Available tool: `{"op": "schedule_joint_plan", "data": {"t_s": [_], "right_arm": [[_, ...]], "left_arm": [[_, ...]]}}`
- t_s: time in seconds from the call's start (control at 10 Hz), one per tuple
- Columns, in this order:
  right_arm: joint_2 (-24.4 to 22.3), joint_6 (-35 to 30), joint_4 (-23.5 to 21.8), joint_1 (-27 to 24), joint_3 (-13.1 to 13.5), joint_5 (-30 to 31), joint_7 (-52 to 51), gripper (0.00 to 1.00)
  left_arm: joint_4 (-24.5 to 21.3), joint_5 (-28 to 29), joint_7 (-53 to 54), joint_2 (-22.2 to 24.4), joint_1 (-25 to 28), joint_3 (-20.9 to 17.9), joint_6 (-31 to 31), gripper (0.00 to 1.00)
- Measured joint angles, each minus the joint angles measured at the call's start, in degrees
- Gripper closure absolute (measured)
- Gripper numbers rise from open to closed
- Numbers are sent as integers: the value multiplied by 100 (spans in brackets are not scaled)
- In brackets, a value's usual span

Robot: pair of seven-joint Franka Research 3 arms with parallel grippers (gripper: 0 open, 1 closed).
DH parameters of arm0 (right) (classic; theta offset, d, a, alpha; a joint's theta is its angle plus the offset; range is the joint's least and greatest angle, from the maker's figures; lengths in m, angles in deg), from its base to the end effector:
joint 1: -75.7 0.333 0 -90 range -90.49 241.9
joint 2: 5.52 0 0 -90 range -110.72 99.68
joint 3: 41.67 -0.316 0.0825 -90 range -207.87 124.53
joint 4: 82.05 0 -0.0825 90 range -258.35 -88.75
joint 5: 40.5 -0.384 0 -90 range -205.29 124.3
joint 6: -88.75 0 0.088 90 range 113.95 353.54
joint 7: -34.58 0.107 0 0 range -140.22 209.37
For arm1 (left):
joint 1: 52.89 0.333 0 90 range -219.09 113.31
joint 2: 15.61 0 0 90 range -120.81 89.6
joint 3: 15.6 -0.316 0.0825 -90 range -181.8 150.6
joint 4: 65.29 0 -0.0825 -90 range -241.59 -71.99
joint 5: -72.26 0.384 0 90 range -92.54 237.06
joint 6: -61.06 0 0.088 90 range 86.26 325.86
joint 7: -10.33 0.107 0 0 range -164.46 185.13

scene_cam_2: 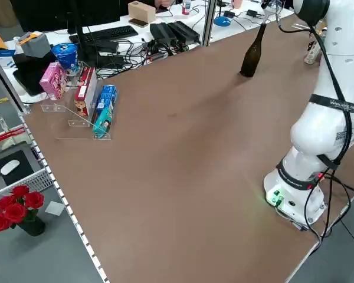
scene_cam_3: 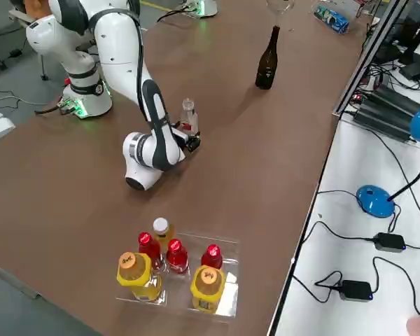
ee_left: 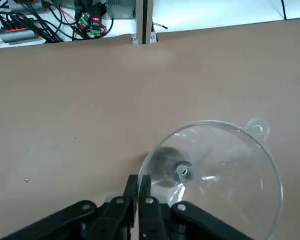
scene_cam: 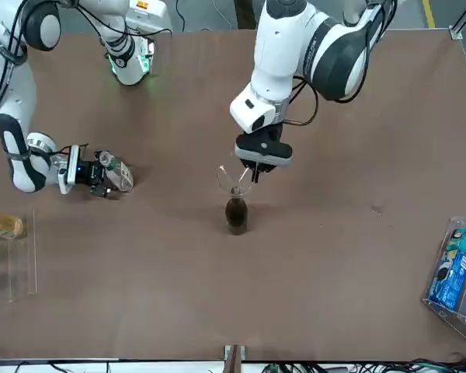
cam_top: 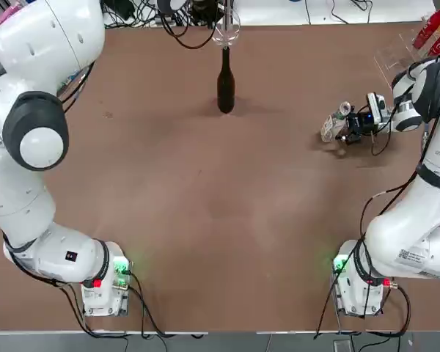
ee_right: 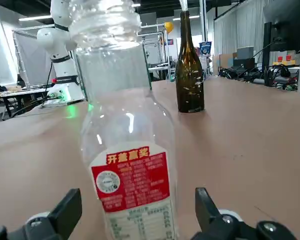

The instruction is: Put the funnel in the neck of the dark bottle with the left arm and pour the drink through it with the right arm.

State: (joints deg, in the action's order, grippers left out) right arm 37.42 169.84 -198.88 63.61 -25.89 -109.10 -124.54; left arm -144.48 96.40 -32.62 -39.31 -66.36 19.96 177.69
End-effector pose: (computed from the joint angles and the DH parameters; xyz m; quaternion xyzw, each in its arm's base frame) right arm 0.4605 -0.1299 0.0877 -0.5640 -0.5106 -0.4388 0.4782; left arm 0.5297 -0.4534 0.5437 0.9809 -0.0774 0.1711 0.0515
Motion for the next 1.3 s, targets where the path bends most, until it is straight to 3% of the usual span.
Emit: {"op": "schedule_joint_plan", "data": {"t_s": [0.6, 0.8, 0.9, 1.0, 1.3], "right_arm": [[23, 0, -2, 0, -100, -103, -1, 1], [26, 0, -2, 0, -106, -110, -2, 11], [26, 0, -2, 1, -110, -112, -2, 29], [27, 0, -2, 2, -116, -113, -2, 35], [27, 0, -2, 17, -124, -117, -3, 43]], "left_arm": [[0, 0, -5, -53, -11, 3, 0, 96], [-1, 0, -5, -61, -11, 3, 0, 96], [-1, 0, -8, -63, -11, 5, 0, 94], [-1, 0, -10, -63, -11, 7, 0, 83], [15, -40, -15, -62, 3, 10, -1, 37]]}}
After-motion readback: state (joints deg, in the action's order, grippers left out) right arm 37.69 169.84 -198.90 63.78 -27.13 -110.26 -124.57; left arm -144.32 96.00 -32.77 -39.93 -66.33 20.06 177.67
